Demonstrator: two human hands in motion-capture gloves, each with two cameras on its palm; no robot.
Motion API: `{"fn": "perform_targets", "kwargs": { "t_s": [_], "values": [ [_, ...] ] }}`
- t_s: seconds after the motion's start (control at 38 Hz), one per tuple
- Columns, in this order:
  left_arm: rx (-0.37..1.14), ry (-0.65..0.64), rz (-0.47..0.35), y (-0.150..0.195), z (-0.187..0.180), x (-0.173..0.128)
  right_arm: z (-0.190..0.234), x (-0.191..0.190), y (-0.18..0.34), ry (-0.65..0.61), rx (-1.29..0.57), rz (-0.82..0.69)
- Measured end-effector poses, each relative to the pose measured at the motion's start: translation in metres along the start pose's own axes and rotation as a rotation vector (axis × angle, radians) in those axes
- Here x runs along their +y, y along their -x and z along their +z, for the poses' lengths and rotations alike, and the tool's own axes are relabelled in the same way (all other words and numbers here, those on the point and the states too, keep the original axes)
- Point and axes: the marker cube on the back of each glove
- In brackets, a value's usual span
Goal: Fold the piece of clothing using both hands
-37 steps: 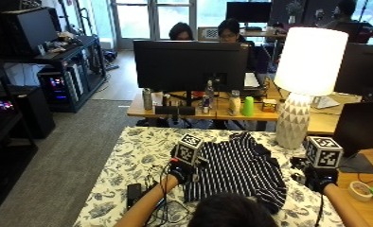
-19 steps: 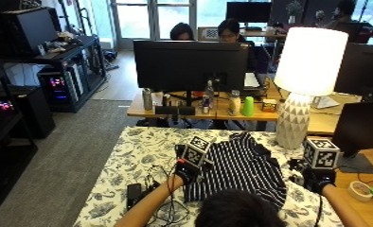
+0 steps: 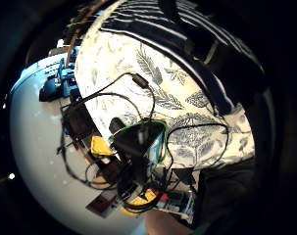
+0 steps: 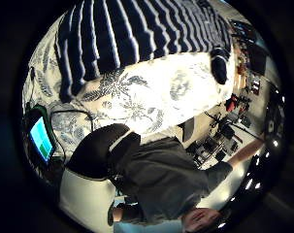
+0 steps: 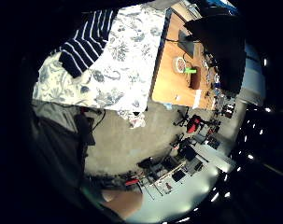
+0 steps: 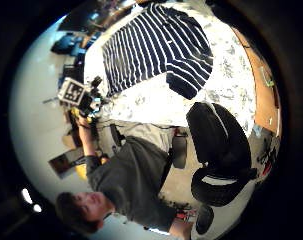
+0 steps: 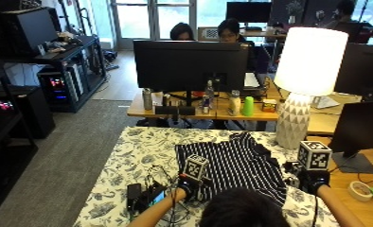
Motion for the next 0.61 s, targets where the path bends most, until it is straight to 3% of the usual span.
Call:
{"fn": "perform_targets", "kwargs": {
  "t_s": [0.11, 0.21, 0.37, 0.61],
  "values": [
    [0.017, 0.049, -0.018, 0.001, 0.017, -0.008, 0.007, -0.008, -0.005, 0.005, 0.002, 0.001],
    [0.033, 0.079, -0.086, -0.007, 0.014, 0.027, 0.012, -0.009, -0.003, 0.023, 0.000, -0.006],
    [-0.012, -0.013, -0.131, -0.006, 0.010, 0.027, 0.024, -0.015, 0.003, 0.064, -0.025, -0.049],
    [0.007, -0.085, -0.090, -0.007, 0.002, 0.018, 0.066, -0.056, 0.009, 0.135, -0.035, -0.073]
  ]
}}
